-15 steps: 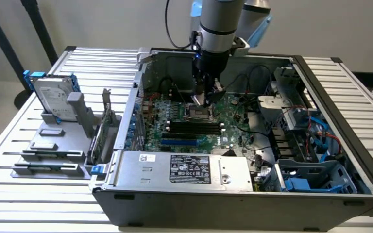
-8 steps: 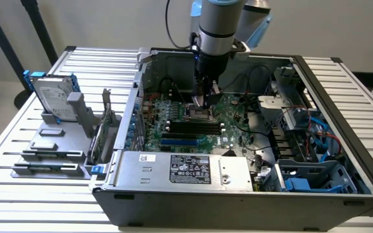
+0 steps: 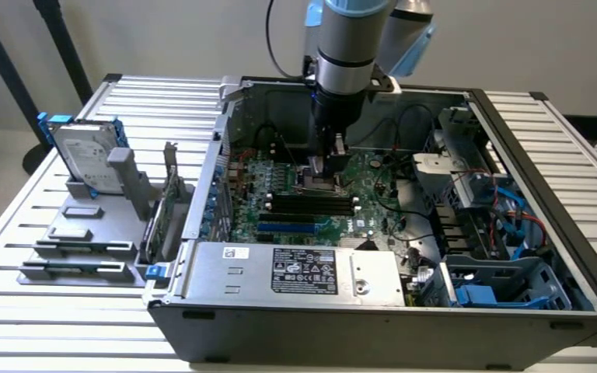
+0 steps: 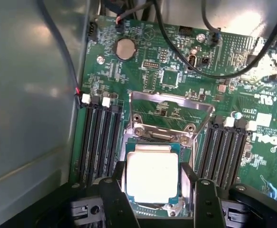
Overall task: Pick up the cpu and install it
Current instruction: 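Place the cpu into insertion slot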
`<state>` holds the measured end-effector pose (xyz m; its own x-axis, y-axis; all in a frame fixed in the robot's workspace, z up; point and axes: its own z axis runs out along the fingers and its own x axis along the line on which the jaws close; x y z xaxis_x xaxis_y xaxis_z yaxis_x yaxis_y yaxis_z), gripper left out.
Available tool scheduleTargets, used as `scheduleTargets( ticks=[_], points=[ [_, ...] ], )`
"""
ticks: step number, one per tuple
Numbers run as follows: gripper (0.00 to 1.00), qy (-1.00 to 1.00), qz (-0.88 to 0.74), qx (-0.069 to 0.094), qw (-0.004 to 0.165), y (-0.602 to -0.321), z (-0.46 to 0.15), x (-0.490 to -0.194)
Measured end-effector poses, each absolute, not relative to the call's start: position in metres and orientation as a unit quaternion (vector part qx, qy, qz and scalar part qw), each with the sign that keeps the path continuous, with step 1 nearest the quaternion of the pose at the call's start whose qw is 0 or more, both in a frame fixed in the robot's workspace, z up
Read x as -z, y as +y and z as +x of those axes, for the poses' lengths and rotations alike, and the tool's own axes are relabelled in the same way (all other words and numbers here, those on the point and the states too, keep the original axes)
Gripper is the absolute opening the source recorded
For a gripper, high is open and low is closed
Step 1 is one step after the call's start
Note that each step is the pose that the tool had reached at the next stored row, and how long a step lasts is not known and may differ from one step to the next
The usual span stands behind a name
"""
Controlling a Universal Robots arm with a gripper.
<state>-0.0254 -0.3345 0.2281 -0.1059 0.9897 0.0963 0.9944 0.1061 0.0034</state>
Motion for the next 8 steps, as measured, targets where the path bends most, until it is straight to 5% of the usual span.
scheduleTargets(
  ticks=[8],
  points=[
    [0.55,-0.708,-0.705,0.033,0.035,-0.3359,-0.0262,-0.2229]
  ],
)
